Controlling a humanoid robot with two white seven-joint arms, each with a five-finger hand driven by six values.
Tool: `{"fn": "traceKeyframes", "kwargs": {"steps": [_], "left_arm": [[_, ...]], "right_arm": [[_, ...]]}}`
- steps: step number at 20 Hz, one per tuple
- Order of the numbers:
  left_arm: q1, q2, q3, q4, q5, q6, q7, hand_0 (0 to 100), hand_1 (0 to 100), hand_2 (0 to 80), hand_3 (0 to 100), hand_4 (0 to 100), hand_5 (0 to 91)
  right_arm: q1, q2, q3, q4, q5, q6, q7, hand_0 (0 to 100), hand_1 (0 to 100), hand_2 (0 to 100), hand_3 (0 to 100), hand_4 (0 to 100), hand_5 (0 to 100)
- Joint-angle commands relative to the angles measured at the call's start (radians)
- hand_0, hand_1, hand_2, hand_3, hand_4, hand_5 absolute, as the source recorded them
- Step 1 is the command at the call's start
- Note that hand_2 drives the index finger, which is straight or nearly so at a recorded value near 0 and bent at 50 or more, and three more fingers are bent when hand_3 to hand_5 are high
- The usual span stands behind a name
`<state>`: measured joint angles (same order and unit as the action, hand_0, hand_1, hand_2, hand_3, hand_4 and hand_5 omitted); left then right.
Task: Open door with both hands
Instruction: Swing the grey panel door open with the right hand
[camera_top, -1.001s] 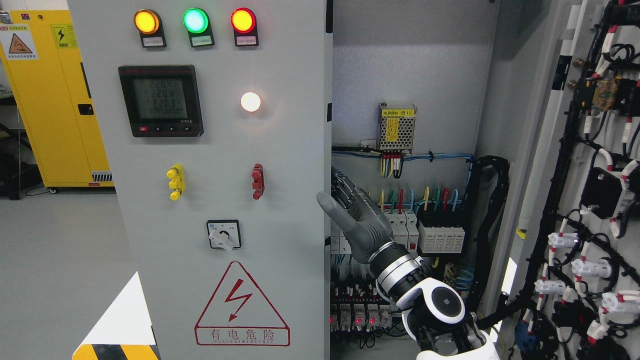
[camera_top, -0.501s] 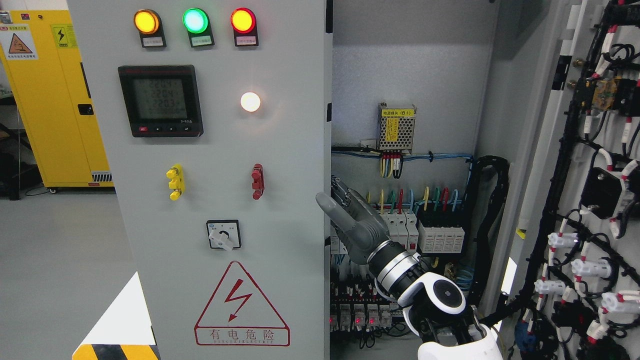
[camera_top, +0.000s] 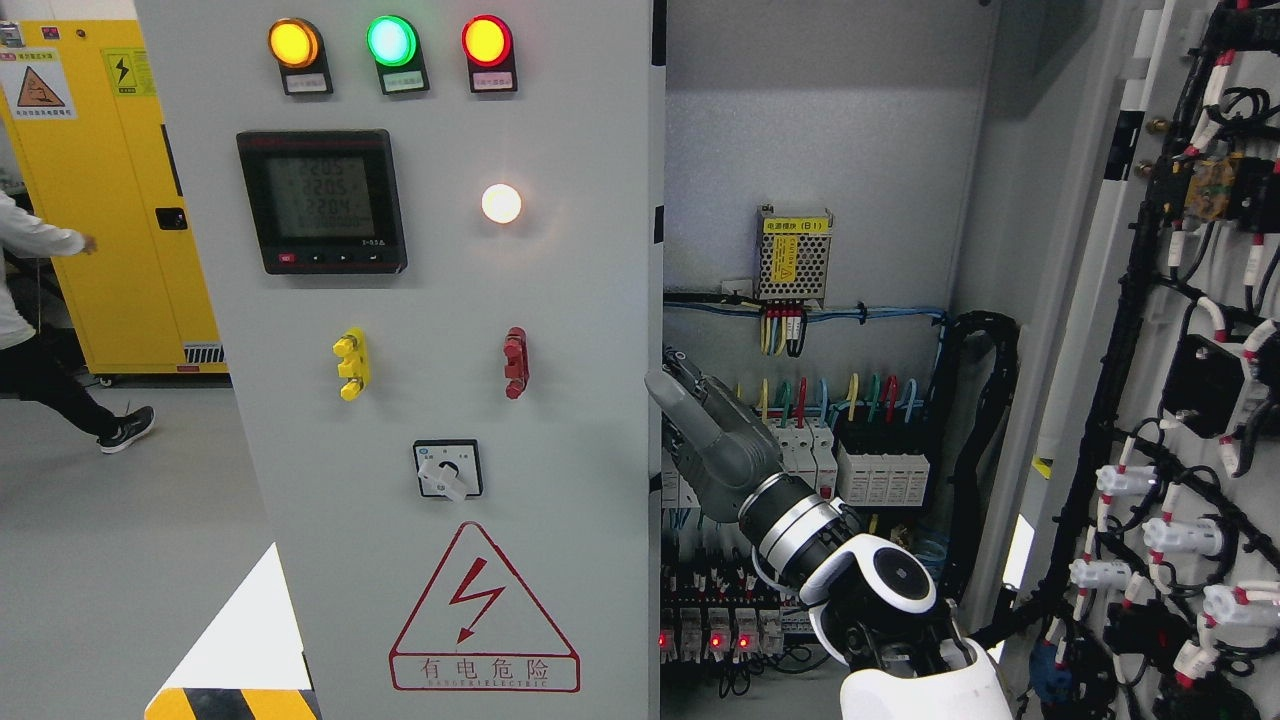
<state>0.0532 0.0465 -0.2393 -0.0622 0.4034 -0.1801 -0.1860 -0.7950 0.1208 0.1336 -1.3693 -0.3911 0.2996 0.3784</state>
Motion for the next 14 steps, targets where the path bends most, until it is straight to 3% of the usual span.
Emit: {"fn": "traceKeyframes", "kwargs": {"steps": [1,5,14], "left_arm": [[-0.001,0.000,0.000,0.001,0.000,0.001,0.000,12,56,0.0,0,0,0.0],[-0.009,0.000,0.000,-0.001,0.000,0.001,0.000,12,56,0.0,0,0,0.0],[-0.010,-0.002,0.000,-0.001,0.000,0.001,0.000,12,56,0.0,0,0,0.0]], "right_arm": [[-0.012,-0.001,-0.009,0.016,-0.009,0.000,0.000,0,50,4,0,0,0],[-0.013,-0.001,-0.012,0.027,-0.008,0.000,0.135,0,50,4,0,0,0],[-0.006,-0.001,-0.026,0.006,-0.015,-0.007,0.148,0,50,4,0,0,0]]}}
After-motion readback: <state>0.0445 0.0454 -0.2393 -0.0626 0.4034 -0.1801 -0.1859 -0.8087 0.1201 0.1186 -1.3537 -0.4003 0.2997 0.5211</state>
